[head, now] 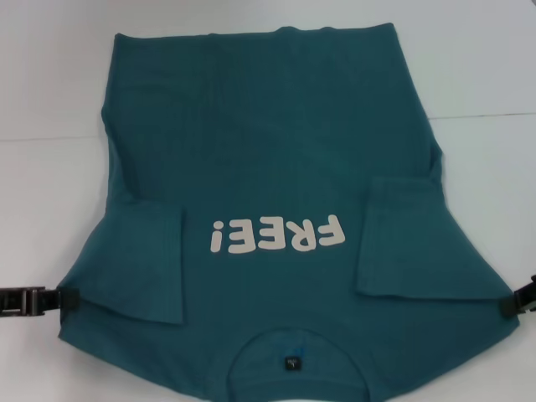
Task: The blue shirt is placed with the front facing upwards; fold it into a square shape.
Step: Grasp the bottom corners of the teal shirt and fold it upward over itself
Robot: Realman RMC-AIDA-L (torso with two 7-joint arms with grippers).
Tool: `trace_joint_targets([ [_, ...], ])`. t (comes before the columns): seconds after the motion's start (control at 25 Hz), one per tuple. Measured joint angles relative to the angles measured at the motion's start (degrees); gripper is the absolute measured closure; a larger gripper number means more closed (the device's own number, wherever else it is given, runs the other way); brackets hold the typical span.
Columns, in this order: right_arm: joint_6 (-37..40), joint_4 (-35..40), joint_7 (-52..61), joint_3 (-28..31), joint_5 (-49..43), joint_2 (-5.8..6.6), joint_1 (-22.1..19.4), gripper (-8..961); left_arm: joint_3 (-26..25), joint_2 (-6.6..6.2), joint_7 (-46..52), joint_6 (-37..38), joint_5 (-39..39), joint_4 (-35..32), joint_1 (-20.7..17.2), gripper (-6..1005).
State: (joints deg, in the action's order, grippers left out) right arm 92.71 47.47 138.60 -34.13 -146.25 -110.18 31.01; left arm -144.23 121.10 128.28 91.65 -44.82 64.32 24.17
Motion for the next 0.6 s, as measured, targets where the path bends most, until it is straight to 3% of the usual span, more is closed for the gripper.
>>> trace_joint_targets([
  [0.32,5.65,4.51,-0.05,1.28,0.09,-1.26,-4.64,912,-0.75,0.67,1.22,5.35,-0.01,2.09,-2.16,998],
  [0.6,8.66,4.71,-0.21,1.83,-0.18,-1.36,-6.81,908,-0.79,1.04,2.03,9.71,0.09,2.65,-3.15,998],
])
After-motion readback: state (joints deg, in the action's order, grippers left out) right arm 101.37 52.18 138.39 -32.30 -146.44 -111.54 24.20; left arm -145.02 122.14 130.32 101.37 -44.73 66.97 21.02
